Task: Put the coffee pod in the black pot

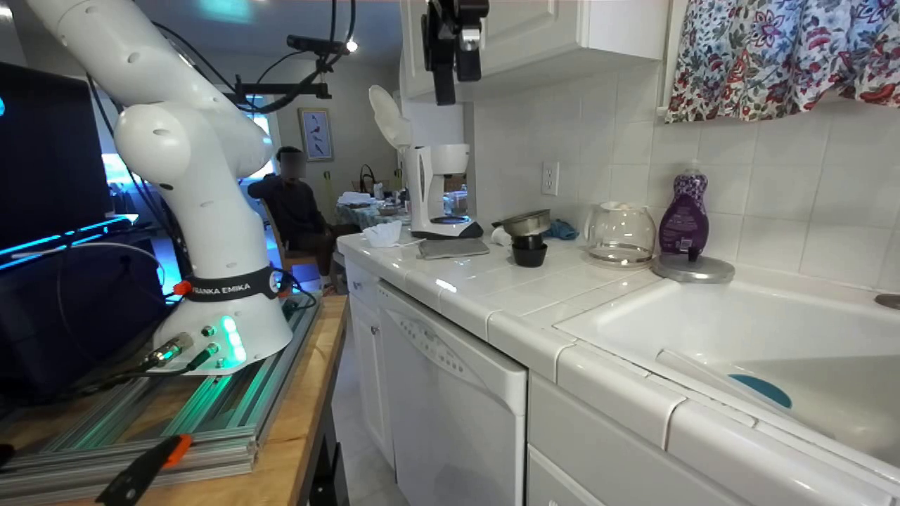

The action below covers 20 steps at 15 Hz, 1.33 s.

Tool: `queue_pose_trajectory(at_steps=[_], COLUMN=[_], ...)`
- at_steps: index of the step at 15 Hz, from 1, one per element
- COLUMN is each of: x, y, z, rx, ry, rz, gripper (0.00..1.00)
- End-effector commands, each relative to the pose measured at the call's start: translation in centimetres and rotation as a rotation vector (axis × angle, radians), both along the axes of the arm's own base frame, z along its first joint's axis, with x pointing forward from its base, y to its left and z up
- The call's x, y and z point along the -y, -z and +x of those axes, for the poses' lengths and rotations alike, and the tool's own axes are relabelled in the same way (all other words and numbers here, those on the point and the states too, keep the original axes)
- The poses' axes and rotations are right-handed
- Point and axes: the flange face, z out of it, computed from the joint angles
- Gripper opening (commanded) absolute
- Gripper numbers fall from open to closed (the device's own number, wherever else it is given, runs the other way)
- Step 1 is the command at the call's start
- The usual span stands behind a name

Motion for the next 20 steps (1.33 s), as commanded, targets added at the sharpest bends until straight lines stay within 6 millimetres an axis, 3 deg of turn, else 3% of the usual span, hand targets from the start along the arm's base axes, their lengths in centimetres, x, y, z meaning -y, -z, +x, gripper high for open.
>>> queue_pose_trajectory(at_steps=[1,5,8,16,20], x=[0.0,0.0,-1.2,-10.0,-16.4], y=[-0.1,-0.1,0.4,5.1,7.7], z=[0.0,0.0,1.4,8.1,9.7], rx=[-0.001,-0.001,0.010,-0.049,-0.081], ry=[0.000,0.000,-0.132,-0.594,-0.817], rz=[0.000,0.000,-0.001,0.011,0.008], gripper=[1.00,1.00,1.00,1.00,1.00])
